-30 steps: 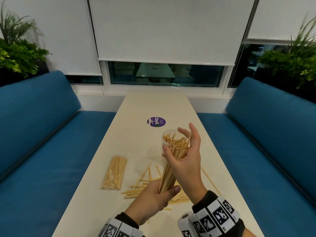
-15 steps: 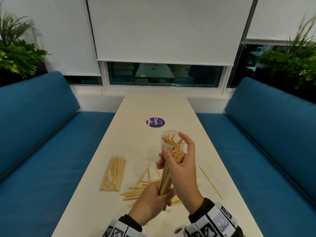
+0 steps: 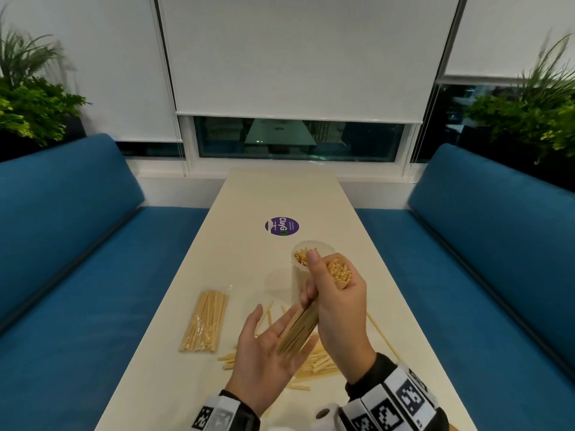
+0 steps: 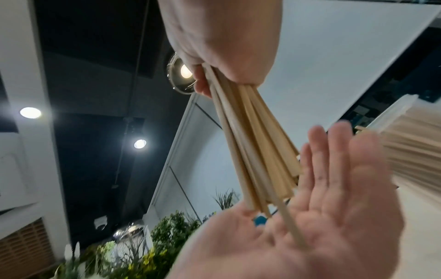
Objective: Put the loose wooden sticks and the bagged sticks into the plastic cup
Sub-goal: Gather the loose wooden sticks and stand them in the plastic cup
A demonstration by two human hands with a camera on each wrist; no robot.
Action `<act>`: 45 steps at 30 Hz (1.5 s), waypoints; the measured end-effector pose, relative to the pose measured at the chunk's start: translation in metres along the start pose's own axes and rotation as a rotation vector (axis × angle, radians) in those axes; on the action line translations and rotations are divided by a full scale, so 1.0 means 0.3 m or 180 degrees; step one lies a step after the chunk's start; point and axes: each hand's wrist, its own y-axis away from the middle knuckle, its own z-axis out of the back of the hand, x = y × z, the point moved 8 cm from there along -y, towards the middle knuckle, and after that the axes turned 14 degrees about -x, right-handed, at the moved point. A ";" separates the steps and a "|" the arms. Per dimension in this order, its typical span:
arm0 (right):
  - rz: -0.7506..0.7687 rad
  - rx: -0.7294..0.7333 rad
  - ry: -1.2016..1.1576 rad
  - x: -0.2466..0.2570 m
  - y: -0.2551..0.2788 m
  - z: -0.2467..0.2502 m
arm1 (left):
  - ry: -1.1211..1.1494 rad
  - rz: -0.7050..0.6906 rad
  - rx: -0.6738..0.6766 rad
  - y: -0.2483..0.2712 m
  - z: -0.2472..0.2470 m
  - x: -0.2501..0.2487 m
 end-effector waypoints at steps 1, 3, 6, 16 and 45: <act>0.0038 0.0042 0.0038 -0.006 0.012 -0.009 | 0.0068 0.0011 -0.0113 -0.002 0.002 0.006; 0.0096 0.0118 0.0115 -0.028 0.035 -0.021 | 0.0149 0.0020 -0.0346 -0.001 0.009 0.015; 0.0099 0.0077 0.0203 -0.060 0.051 -0.011 | 0.0200 0.0056 -0.0414 -0.015 0.024 0.014; -0.0289 -0.0244 0.0051 -0.048 -0.024 0.044 | -0.2874 -0.1259 0.0522 -0.001 -0.029 -0.007; 0.1181 -0.0364 0.2446 -0.068 -0.555 0.078 | -0.5002 -0.3344 -0.0508 -0.372 -0.274 -0.246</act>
